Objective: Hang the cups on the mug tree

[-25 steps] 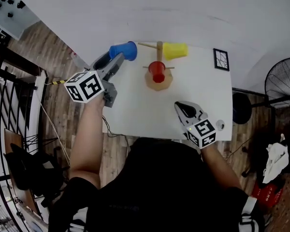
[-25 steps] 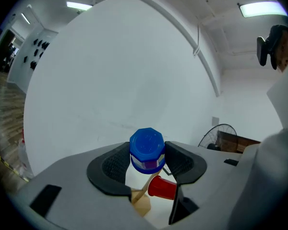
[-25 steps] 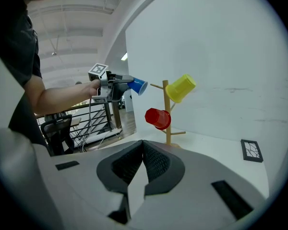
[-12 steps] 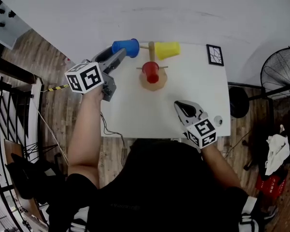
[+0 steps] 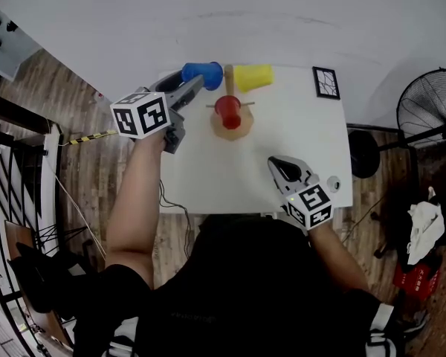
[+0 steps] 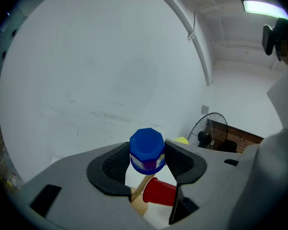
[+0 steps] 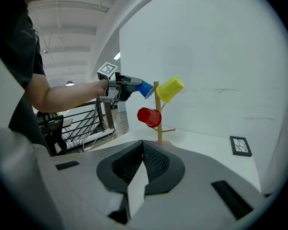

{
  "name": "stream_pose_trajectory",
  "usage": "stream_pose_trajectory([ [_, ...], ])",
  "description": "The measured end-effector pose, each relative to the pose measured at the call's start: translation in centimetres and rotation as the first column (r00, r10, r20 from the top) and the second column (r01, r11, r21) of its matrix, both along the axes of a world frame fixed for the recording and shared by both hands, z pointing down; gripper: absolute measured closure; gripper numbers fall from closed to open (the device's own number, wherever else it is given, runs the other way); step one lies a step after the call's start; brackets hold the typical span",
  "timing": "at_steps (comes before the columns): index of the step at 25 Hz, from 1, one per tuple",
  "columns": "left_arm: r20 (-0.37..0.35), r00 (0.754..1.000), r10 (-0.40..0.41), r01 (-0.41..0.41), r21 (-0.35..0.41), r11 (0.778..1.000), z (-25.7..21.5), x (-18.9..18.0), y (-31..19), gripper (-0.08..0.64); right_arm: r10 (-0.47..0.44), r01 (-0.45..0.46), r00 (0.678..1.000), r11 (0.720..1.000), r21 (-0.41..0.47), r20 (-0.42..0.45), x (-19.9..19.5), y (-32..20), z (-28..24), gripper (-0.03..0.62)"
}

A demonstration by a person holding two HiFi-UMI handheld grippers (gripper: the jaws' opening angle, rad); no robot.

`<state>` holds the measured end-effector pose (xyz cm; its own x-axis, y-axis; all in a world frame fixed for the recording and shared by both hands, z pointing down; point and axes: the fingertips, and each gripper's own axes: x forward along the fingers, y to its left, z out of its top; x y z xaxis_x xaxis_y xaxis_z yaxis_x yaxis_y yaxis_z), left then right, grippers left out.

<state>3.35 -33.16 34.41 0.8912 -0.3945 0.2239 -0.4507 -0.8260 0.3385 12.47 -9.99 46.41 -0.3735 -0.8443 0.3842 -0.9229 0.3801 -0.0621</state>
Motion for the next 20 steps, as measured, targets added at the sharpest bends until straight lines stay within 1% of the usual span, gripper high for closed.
stream_pose_trajectory([
  [5,0.024,1.000,0.007,-0.007,-0.004,1.000,0.5,0.2,0.0,0.321,0.007,-0.007,1.000,1.000,-0.001,0.003,0.1,0.1,0.0,0.584],
  [11,0.030,1.000,-0.002,0.002,-0.006,1.000,0.9,-0.2,-0.1,0.310,0.003,-0.003,1.000,1.000,-0.003,0.002,0.1,-0.1,0.1,0.584],
  [14,0.047,0.999,0.000,0.000,-0.008,1.000,1.3,-0.3,0.1,0.302,-0.005,0.005,1.000,1.000,-0.002,0.005,-0.1,-0.2,0.1,0.584],
  [20,0.047,0.999,-0.027,0.027,0.010,1.000,0.9,-1.6,0.1,0.301,-0.023,0.023,1.000,1.000,0.003,0.005,-0.7,-0.3,-0.1,0.584],
])
